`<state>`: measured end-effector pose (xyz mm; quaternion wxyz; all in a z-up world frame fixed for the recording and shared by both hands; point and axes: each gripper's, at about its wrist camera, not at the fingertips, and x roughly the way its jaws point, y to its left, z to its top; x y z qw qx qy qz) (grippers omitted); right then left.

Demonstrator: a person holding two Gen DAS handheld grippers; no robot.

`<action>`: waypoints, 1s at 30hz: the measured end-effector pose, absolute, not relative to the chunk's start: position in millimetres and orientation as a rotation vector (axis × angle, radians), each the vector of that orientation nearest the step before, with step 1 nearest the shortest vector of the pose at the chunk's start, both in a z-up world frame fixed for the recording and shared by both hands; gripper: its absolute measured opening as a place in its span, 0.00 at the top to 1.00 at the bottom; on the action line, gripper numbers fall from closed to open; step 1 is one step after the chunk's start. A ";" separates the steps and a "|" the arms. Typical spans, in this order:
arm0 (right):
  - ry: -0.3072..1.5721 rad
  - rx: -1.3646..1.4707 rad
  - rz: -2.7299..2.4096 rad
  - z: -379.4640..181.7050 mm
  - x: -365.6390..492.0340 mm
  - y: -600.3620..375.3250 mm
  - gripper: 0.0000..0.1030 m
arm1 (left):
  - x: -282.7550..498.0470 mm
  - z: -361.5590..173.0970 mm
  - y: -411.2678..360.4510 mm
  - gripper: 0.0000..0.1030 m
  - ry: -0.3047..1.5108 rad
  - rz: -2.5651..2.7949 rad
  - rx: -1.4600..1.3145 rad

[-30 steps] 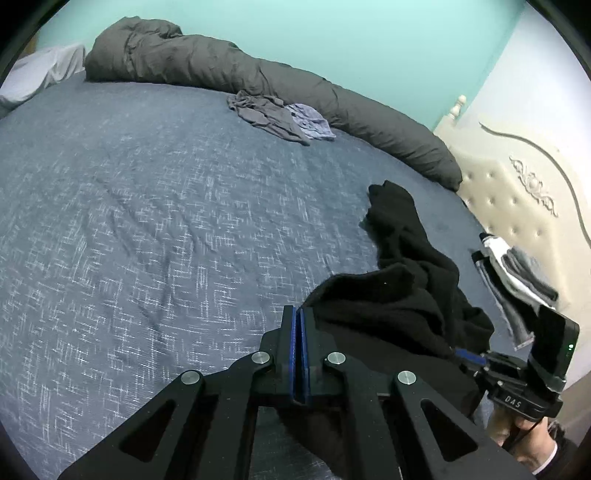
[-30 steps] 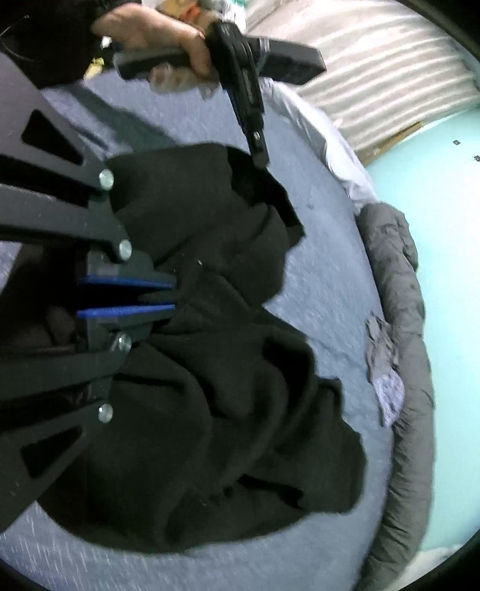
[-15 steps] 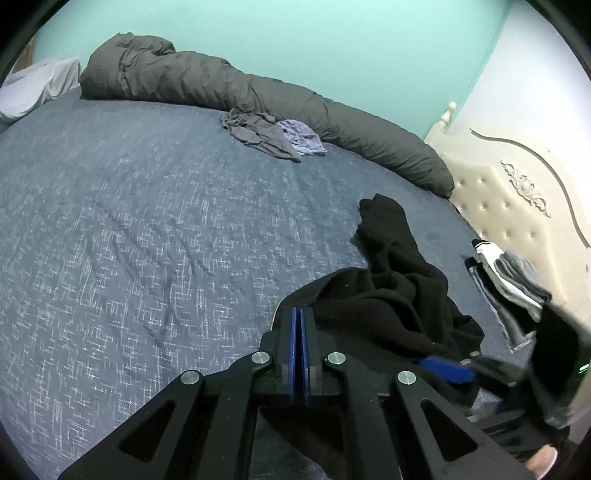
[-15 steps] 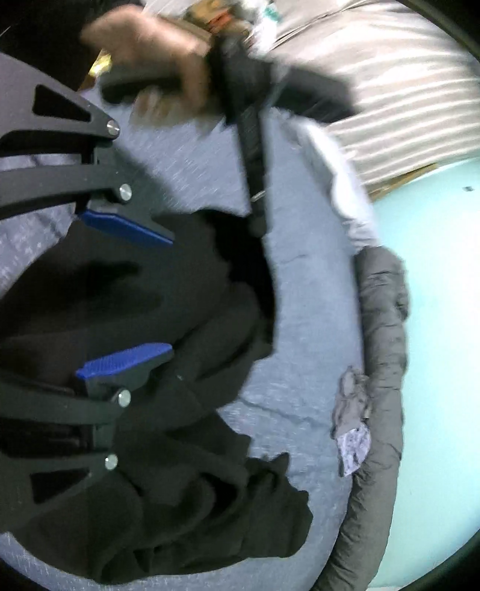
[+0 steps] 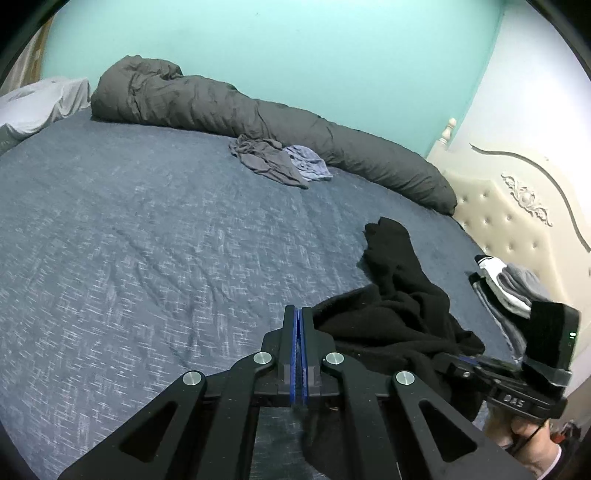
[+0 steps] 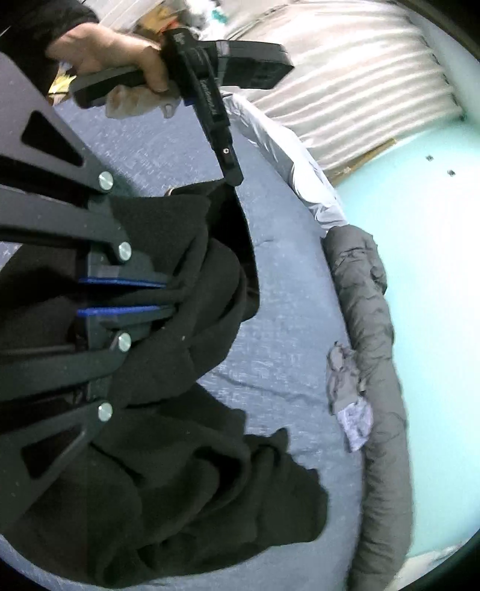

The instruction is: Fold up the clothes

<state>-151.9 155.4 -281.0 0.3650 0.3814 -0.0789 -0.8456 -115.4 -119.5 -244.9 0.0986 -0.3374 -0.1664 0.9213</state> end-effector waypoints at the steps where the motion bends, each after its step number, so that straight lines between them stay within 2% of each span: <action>1: -0.239 1.000 -2.162 -285.7 -154.5 157.4 0.92 | -116.3 -245.8 -118.1 0.98 -0.492 2.726 -1.004; 3: -0.353 1.033 -2.113 -294.6 -160.1 164.4 0.92 | -117.5 -247.8 -116.8 0.96 -0.498 2.736 -1.017; 6: -0.418 1.059 -2.129 -298.1 -175.6 170.6 0.92 | -117.0 -251.6 -112.5 0.96 -0.508 2.735 -1.041; 12: -0.493 1.073 -2.144 -299.9 -192.5 177.9 0.92 | -111.5 -264.6 -69.7 0.95 -0.305 2.651 -1.111; 15: -0.512 1.080 -2.126 -301.1 -193.3 179.1 0.92 | -115.6 -275.4 -49.8 0.89 -0.192 2.600 -1.149; 17: -0.520 1.086 -2.112 -302.8 -192.0 181.1 0.92 | -118.7 -279.4 -41.2 0.80 -0.143 2.582 -1.160; 20: -0.529 1.095 -2.098 -303.7 -195.0 182.6 0.92 | -121.4 -285.4 -30.6 0.76 -0.047 2.563 -1.165; 28: -0.538 1.100 -2.063 -303.4 -197.8 180.9 0.92 | -127.2 -302.8 -18.7 0.76 0.061 2.533 -1.196; 30: -0.536 1.100 -2.063 -303.0 -197.5 181.1 0.92 | -127.4 -304.3 -15.7 0.84 0.087 2.537 -1.194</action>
